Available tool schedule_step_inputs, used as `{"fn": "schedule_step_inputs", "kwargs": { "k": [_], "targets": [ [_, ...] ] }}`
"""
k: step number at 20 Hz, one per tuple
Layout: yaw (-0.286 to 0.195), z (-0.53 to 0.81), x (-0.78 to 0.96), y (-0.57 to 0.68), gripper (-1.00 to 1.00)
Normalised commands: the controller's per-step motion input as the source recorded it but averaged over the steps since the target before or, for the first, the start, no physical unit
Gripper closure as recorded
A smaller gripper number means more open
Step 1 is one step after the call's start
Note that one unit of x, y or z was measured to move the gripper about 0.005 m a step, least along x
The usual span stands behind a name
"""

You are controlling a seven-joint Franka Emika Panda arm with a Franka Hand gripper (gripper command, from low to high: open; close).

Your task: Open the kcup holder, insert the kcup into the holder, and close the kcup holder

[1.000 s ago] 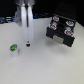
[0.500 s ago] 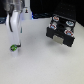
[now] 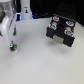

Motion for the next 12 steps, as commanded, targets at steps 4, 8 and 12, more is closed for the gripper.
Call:
{"fn": "schedule_step_inputs", "kwargs": {
  "k": [4,8,12],
  "targets": [
    [-0.198,-0.18,0.19,-0.20,-1.00],
    [-0.139,-0.18,0.16,0.02,-1.00],
    [-0.099,-0.16,0.05,0.02,-1.00]
  ]
}}
